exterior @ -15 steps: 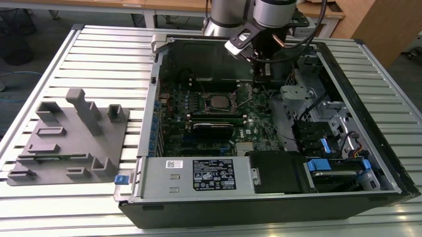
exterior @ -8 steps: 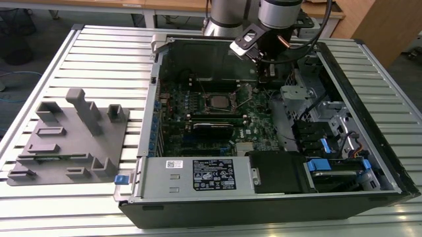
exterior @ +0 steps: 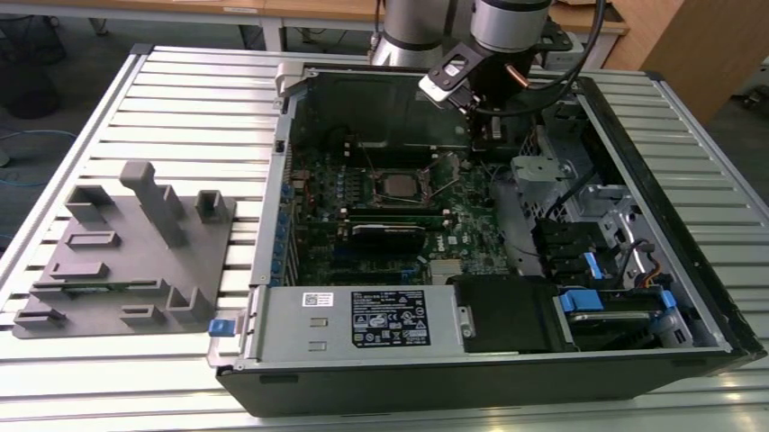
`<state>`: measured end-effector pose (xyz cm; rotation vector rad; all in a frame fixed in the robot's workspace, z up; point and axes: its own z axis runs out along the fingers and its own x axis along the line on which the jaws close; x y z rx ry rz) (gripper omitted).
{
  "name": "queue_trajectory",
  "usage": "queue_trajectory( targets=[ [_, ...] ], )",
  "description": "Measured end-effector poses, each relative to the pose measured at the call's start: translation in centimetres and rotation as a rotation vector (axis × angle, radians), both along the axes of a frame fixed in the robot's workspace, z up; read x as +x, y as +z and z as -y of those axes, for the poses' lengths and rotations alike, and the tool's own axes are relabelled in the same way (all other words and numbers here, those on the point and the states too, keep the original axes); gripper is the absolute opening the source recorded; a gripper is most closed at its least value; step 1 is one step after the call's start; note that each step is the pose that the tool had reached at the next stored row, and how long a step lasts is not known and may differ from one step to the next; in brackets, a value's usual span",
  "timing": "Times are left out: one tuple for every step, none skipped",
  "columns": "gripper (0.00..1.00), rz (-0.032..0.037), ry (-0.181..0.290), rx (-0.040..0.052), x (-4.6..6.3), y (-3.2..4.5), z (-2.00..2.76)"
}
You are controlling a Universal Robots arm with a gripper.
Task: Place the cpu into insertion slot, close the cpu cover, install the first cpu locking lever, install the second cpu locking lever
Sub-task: 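Close the cpu cover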
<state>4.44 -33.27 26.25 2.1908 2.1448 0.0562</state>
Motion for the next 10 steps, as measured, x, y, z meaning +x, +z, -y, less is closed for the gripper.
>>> queue_trajectory(
  targets=[
    [0.11,-0.0008,0.000,0.0000,0.00,0.00,0.00],
    [0.11,-0.0021,0.000,-0.0001,0.00,-0.01,0.00],
    [0.11,-0.0034,0.000,0.0000,0.00,-0.01,0.00],
    [0.11,-0.0047,0.000,0.0000,0.00,-0.02,0.00],
    [0.11,-0.0053,0.000,0.0000,0.00,-0.02,0.00],
    [0.11,-0.0071,0.000,0.0001,0.01,-0.03,0.00],
    [0.11,-0.0117,0.000,0.0002,0.01,-0.05,0.00],
    [0.11,-0.0175,0.000,0.0002,0.02,-0.05,0.00],
    [0.11,-0.0200,0.000,0.0000,0.02,-0.05,0.00],
    [0.11,-0.0206,0.000,-0.0001,0.02,-0.04,0.00]
  ],
)
